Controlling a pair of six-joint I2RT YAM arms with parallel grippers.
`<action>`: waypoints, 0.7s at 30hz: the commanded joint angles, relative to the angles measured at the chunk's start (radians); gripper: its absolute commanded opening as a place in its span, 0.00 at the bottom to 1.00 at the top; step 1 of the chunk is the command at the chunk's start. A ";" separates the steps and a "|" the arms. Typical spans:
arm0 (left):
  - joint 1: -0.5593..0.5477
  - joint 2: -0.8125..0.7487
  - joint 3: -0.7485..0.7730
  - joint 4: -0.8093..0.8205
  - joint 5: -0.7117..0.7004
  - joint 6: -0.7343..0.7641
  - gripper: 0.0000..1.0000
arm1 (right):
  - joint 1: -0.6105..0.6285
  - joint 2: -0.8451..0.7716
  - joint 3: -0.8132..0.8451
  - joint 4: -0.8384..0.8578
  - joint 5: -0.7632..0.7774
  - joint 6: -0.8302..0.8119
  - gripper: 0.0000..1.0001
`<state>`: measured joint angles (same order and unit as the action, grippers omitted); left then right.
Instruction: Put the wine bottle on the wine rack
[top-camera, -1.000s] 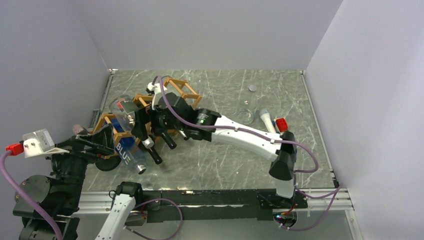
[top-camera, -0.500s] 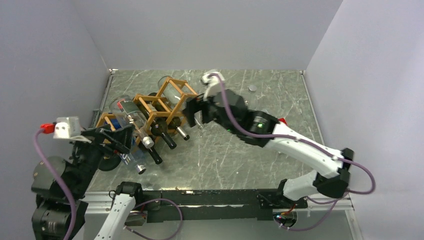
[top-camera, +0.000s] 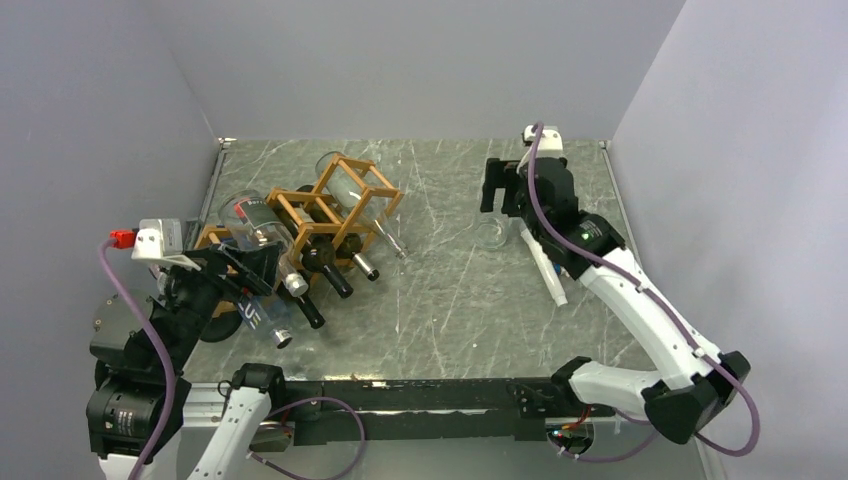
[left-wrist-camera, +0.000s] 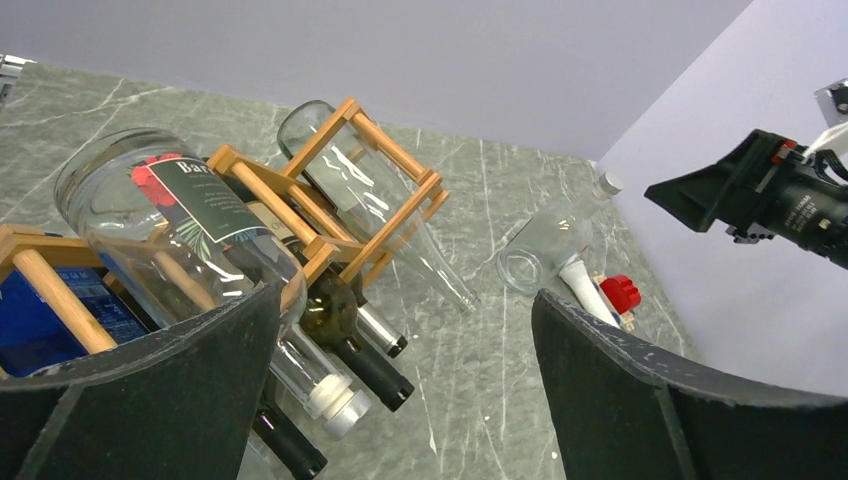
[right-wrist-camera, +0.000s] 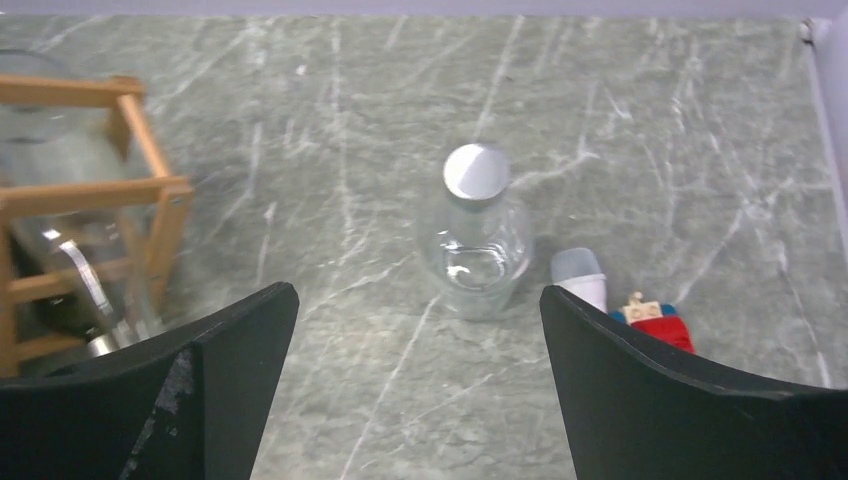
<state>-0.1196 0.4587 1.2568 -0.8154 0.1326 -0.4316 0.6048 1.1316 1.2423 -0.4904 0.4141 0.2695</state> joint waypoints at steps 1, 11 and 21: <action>-0.002 -0.021 -0.024 0.075 -0.026 -0.022 0.99 | -0.095 0.082 0.062 -0.046 -0.081 0.011 0.95; -0.002 0.002 -0.004 0.044 -0.049 -0.030 0.99 | -0.171 0.250 0.120 -0.040 -0.120 0.038 0.83; -0.002 -0.012 0.034 0.016 -0.052 -0.029 0.99 | -0.211 0.382 0.159 -0.008 -0.161 0.058 0.75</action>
<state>-0.1196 0.4492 1.2415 -0.8005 0.0906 -0.4545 0.4122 1.4731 1.3350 -0.5301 0.2680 0.3061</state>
